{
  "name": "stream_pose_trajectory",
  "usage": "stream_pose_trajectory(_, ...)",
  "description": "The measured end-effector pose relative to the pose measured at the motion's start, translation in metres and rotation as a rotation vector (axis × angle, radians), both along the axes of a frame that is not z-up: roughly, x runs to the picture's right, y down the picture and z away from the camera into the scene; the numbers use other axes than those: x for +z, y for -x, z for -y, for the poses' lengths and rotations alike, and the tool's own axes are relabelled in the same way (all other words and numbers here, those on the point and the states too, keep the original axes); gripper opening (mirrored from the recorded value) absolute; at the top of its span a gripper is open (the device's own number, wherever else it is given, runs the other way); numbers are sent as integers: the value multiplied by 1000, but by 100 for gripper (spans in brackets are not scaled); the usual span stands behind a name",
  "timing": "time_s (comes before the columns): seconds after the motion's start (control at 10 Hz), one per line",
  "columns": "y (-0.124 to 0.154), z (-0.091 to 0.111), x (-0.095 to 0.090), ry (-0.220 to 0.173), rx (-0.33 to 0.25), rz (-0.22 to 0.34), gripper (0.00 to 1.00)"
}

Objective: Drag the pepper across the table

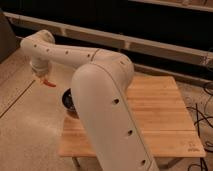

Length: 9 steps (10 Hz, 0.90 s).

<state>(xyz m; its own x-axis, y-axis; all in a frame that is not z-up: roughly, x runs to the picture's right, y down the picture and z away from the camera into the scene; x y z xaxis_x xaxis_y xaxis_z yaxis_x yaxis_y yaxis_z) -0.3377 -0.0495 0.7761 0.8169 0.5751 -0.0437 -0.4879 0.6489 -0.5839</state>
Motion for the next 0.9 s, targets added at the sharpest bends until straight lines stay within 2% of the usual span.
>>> stream_pose_trajectory(0.5,0,0,0,0,0,0,62)
stream_pose_trajectory(0.6,0,0,0,0,0,0,75)
stream_pose_trajectory(0.7,0,0,0,0,0,0,80)
stream_pose_trajectory(0.9,0,0,0,0,0,0,80)
